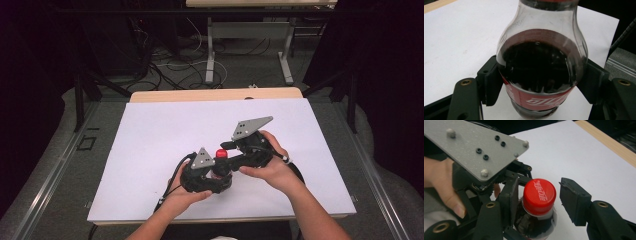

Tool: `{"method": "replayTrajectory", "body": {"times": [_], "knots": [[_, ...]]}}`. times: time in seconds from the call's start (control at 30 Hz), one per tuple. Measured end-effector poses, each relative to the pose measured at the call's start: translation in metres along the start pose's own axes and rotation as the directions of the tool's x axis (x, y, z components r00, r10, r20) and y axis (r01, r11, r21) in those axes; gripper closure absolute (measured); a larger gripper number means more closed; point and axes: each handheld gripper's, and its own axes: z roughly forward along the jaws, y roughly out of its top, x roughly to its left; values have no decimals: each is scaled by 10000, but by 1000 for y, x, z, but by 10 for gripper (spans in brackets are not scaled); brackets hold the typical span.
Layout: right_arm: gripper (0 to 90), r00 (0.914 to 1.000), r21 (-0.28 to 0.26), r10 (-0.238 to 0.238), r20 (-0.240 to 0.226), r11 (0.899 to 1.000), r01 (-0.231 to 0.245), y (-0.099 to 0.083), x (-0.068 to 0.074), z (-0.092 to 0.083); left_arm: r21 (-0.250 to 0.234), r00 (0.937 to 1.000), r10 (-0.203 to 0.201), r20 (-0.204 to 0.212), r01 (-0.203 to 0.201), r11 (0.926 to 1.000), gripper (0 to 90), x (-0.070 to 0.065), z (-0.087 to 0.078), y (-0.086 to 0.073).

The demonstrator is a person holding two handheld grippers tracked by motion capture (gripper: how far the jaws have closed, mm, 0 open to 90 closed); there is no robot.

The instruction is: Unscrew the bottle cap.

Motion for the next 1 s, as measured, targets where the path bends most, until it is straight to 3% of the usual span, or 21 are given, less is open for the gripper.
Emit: {"method": "replayTrajectory", "body": {"times": [0.17, 0.5, 0.67, 0.77, 0.83, 1.0], "knots": [[513, 9975, -23, 358, 603, 9994, -357, -3, 8, 1, -31, 9999, -98, -22, 98, 9999, 303, 0, 1, 0], [515, 9979, 52, -28, 639, 10000, 24, 0, 12, 11, 29, 10000, -14, -16, 14, 10000, 303, 0, 1, 0], [519, 9994, 136, -78, 342, 9999, 74, 4, 10, 16, -32, 9999, 107, -18, -107, 9999, 303, -1, 2, 0], [603, 9994, 275, -304, 194, 9992, 298, 8, 6, 19, -29, 9999, 126, -9, -126, 9999, 303, -1, 2, 0], [610, 9992, 363, -378, 164, 9987, 371, 8, 5, 18, -14, 9999, 145, 16, -145, 9999, 303, -1, 1, 0], [614, 9908, 358, -974, -943, 9942, 1012, 10, -6, 16, 6, 9997, 223, 25, -223, 9998, 303, -2, 1, 1]]}}
